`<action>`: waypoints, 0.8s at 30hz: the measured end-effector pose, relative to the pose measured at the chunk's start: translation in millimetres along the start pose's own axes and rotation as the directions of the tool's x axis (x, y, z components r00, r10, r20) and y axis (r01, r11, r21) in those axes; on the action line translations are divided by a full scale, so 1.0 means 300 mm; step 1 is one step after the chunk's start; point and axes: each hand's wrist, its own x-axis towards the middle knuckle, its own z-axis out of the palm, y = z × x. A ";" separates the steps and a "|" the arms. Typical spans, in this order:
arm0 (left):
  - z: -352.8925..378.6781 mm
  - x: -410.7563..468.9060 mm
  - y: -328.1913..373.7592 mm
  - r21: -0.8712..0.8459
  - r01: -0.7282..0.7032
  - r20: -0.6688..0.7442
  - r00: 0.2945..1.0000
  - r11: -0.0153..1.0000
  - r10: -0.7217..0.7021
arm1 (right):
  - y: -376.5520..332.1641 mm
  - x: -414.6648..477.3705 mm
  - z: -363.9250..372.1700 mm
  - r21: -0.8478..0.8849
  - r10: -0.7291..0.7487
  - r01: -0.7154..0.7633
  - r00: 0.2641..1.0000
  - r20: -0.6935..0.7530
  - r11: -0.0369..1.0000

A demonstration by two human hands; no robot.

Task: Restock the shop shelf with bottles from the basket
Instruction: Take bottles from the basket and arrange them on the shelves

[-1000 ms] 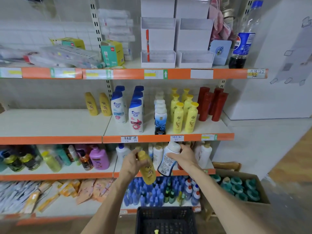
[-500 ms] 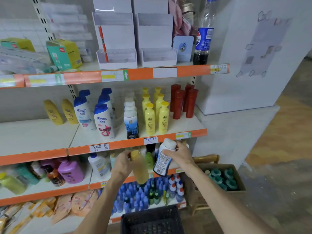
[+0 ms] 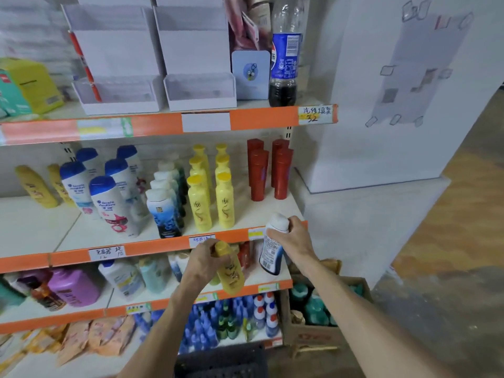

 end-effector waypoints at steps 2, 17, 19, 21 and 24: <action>0.023 0.010 0.007 0.000 0.013 -0.007 1.000 1.000 -0.013 | 0.015 0.037 -0.013 -0.008 0.005 -0.005 1.000 -0.001 1.000; -0.030 0.012 -0.050 -0.013 0.058 -0.083 0.995 0.998 -0.059 | -0.028 0.092 0.102 -0.056 0.000 0.012 0.977 0.212 0.998; -0.098 -0.011 -0.091 -0.015 0.080 -0.113 0.990 0.997 -0.081 | -0.062 0.070 0.178 -0.057 -0.021 0.036 0.966 0.258 0.998; -0.184 -0.039 -0.146 -0.014 0.097 -0.152 0.984 0.995 -0.098 | -0.105 0.038 0.269 -0.054 -0.060 0.079 0.954 0.293 0.995; -0.331 -0.102 -0.242 -0.011 0.106 -0.207 0.973 0.994 -0.106 | -0.177 -0.035 0.421 -0.055 -0.087 0.113 0.930 0.356 0.992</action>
